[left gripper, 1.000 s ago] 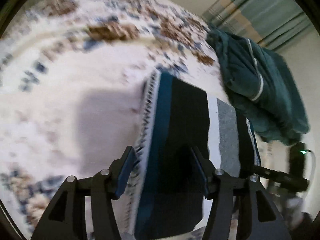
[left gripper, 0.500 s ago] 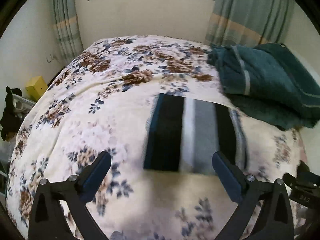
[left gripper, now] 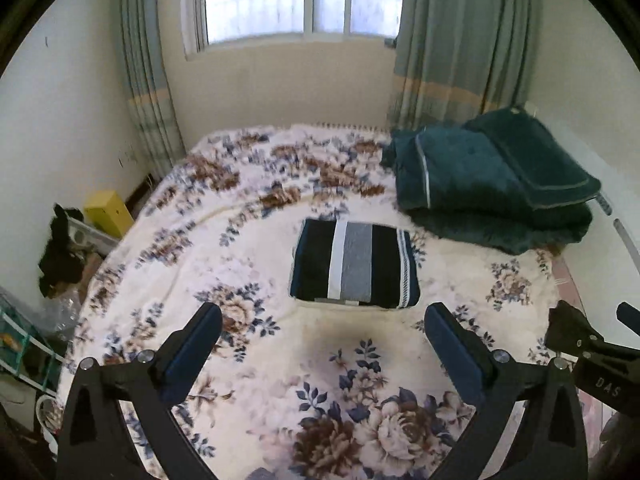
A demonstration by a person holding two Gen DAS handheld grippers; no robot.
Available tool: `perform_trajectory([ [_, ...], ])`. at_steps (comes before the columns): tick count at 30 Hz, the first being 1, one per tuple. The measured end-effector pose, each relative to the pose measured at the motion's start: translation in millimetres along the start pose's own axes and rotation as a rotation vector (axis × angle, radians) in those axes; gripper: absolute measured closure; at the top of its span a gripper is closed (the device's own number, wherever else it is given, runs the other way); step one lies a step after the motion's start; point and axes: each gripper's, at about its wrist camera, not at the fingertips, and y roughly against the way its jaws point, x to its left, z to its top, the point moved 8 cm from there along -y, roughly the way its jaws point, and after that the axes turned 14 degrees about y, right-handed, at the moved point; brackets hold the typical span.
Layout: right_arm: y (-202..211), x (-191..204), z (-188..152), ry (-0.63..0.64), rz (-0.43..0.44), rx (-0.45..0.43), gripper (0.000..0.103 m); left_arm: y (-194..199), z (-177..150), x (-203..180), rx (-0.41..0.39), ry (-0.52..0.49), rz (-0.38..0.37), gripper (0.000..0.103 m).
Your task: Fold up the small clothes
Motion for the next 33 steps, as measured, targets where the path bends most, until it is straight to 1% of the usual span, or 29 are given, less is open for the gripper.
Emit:
perform_trajectory([
  [4,79,-14,-11,-0.010,0.008,-0.076,0.000,64,-1,-8,-0.060,-0.006,-0.004,0.000],
  [6,110,-20,-16,-0.015,0.009,-0.104,0.000,90,-3,-12,-0.080,0.000,-0.010,0.000],
  [11,189,-38,-28,-0.026,0.015,-0.190,0.000,145,-9,-21,-0.122,0.005,-0.028,0.000],
  [13,218,-45,-34,-0.025,0.013,-0.224,0.000,161,-11,-24,-0.138,0.007,-0.037,0.000],
  [15,238,-50,-39,-0.027,0.021,-0.245,0.000,177,-12,-27,-0.158,0.003,-0.041,0.000],
  [20,275,-62,-49,-0.023,0.016,-0.292,0.000,207,-16,-32,-0.201,-0.005,-0.040,0.000],
  [23,292,-69,-53,-0.022,0.008,-0.314,0.000,215,-19,-34,-0.206,-0.006,-0.043,0.000],
  [25,300,-71,-56,-0.024,0.015,-0.317,0.000,218,-22,-35,-0.199,0.002,-0.044,0.000],
  [30,306,-75,-57,-0.019,0.057,-0.296,0.000,218,-22,-34,-0.149,0.023,0.017,0.000],
  [32,309,-79,-54,-0.012,0.048,-0.301,0.000,222,-19,-34,-0.149,0.026,0.039,0.000],
  [33,313,-80,-52,-0.011,0.055,-0.302,0.000,225,-20,-34,-0.153,0.028,0.037,0.000],
])
